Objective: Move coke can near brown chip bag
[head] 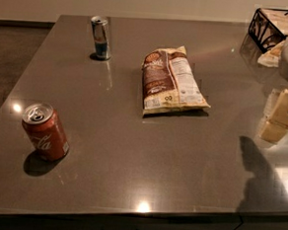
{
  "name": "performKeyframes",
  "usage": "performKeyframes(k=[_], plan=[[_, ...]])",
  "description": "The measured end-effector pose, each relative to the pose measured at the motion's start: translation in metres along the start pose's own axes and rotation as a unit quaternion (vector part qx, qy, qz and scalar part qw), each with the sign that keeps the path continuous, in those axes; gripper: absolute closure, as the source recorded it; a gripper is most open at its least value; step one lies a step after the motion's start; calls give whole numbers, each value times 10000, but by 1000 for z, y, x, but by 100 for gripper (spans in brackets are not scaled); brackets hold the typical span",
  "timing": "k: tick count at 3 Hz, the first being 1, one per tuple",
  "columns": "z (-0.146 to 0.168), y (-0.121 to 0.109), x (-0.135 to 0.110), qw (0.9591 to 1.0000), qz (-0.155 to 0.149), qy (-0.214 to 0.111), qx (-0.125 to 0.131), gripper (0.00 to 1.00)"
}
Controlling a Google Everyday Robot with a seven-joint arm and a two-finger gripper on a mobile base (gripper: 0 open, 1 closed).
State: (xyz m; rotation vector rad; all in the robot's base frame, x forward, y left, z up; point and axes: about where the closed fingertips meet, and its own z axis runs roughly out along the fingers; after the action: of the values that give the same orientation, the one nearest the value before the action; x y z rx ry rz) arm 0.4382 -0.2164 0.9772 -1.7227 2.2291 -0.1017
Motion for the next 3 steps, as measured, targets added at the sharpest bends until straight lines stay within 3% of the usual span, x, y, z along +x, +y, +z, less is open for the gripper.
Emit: performKeyframes(k=[1,2,3], plan=[[0,0,0,10000,0,0,1,0],[11,-4,-27,9995,-168,-216,-184,0],[36,-5,-76,9960,-455,-607,-467,0]])
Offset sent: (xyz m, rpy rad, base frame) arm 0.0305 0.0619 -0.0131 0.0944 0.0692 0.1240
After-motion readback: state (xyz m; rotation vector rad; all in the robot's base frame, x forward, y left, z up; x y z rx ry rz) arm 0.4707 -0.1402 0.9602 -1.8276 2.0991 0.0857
